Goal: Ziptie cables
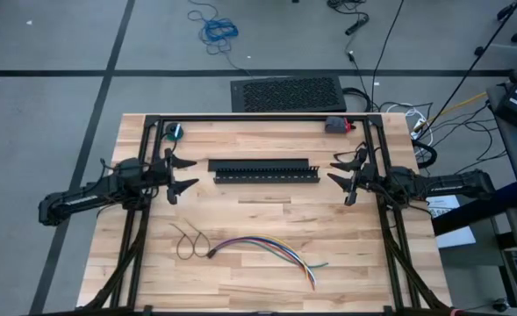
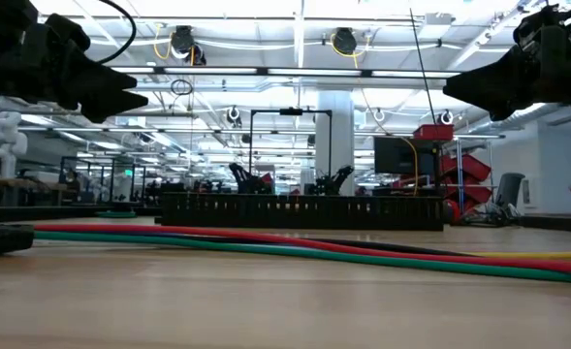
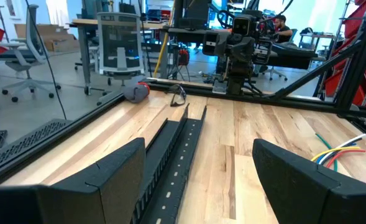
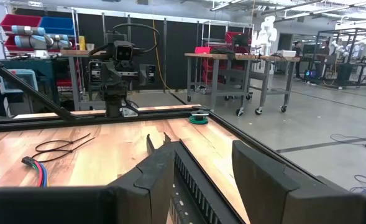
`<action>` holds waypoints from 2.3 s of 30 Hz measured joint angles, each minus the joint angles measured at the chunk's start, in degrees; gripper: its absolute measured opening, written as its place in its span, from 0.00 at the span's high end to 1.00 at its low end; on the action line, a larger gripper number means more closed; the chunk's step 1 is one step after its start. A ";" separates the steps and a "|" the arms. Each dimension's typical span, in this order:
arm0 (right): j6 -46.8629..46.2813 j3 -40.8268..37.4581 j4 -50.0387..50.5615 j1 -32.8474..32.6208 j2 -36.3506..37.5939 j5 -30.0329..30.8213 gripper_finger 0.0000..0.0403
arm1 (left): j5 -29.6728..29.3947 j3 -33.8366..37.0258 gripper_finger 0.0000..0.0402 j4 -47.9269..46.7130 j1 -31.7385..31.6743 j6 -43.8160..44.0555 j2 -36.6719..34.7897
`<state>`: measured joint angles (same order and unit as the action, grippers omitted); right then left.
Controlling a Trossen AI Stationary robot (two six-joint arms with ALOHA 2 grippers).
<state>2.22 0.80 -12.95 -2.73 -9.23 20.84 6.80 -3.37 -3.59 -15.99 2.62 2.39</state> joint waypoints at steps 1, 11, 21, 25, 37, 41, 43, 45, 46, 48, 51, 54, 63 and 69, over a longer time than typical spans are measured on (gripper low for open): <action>0.00 0.01 0.00 0.00 -0.01 -0.01 0.62 | -0.01 -0.01 0.27 -0.01 0.00 0.01 -0.02; 0.00 0.00 0.00 0.00 -0.02 -0.01 0.62 | 0.00 0.01 0.27 0.00 0.01 -0.01 -0.02; 0.00 0.02 0.00 -0.01 -0.01 -0.01 0.62 | -7.05 0.00 0.27 0.01 0.00 -14.78 -0.02; 0.00 0.00 -0.01 -0.02 0.00 0.00 0.62 | -7.09 -0.01 0.27 0.02 0.00 -16.51 -0.02; -15.13 0.01 -0.67 0.00 -0.02 -0.20 0.62 | -9.10 -0.01 0.27 11.88 0.00 3.90 -0.02; -15.33 0.00 -6.07 0.16 -0.04 0.28 0.62 | -9.01 -0.01 0.27 12.47 0.00 3.80 0.00; -17.06 0.02 -8.25 0.16 -0.30 0.42 0.62 | -9.02 -0.01 0.27 12.38 0.00 6.34 0.00; -19.29 0.02 -8.53 0.15 -0.63 2.07 0.62 | -9.00 -0.01 0.27 12.32 0.00 8.09 0.00; -20.26 0.02 -8.68 0.16 -0.70 2.90 0.62 | -8.67 -0.01 0.27 12.41 0.00 8.86 0.00; -21.36 0.00 -9.62 0.16 -0.66 3.21 0.62 | -7.74 -0.01 0.27 12.02 0.00 9.11 -0.02; -19.76 0.00 -11.08 0.16 -0.66 4.32 0.62 | -7.38 -0.01 0.27 9.54 0.00 10.24 0.01; -18.21 0.02 -13.43 0.16 -0.63 8.28 0.62 | -8.85 0.00 0.27 8.67 0.00 10.51 0.49; -18.08 0.02 -6.48 0.16 -0.63 10.75 0.62 | -8.86 -0.01 0.27 8.54 0.00 10.54 0.66; -20.21 0.02 0.82 0.16 -0.79 10.47 0.62 | -8.86 -0.01 0.27 8.60 0.00 10.61 0.90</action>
<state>-17.99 0.82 -12.12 -2.57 -10.02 31.31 -2.07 -3.38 5.02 -15.99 13.23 3.29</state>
